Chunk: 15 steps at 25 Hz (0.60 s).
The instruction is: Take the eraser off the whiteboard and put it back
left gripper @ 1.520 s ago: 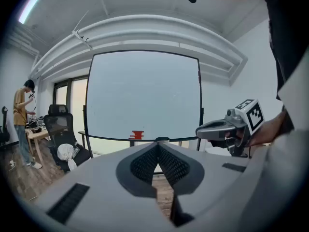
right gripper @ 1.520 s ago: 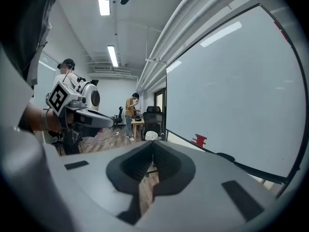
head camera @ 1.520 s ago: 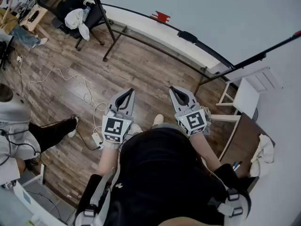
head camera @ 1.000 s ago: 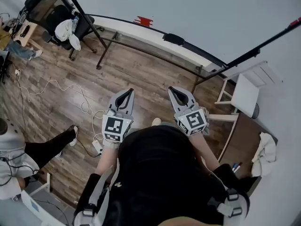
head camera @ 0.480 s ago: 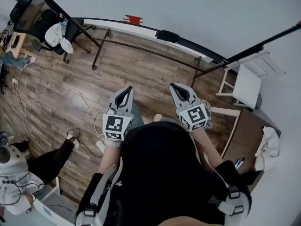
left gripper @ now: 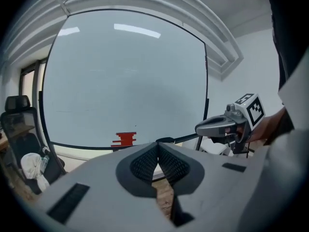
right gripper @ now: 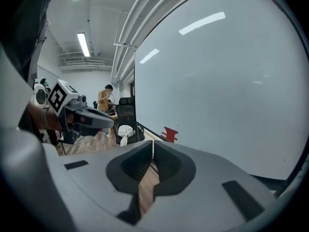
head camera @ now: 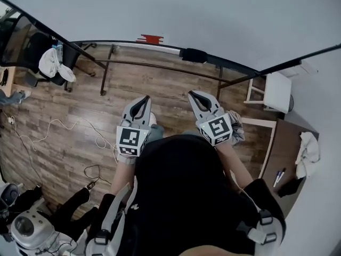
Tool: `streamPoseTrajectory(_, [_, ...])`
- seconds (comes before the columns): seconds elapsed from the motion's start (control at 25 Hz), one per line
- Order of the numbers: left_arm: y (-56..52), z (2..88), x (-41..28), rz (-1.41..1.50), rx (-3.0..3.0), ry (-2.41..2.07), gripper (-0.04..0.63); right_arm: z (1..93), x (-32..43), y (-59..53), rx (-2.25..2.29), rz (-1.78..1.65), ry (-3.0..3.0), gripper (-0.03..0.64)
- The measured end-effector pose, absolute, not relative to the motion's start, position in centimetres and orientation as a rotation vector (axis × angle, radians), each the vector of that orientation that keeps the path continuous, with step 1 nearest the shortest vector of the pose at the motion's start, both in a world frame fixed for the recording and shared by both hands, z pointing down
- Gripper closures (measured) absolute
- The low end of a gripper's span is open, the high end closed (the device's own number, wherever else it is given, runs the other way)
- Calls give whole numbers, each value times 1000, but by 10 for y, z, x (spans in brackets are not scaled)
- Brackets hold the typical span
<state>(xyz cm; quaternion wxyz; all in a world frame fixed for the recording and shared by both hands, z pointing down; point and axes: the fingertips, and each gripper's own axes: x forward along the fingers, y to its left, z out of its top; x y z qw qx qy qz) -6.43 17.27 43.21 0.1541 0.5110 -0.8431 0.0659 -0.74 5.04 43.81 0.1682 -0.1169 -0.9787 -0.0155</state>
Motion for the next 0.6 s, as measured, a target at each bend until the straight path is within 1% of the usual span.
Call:
streamPoseTrajectory(0.32, [154, 436, -126, 208, 1688, -2287, 586, 441, -57, 53, -108, -23, -2766, 599])
streamPoseTrajectory(0.6, [128, 450, -146, 290, 1899, -2132, 586, 453, -62, 43, 129, 19, -2731, 600])
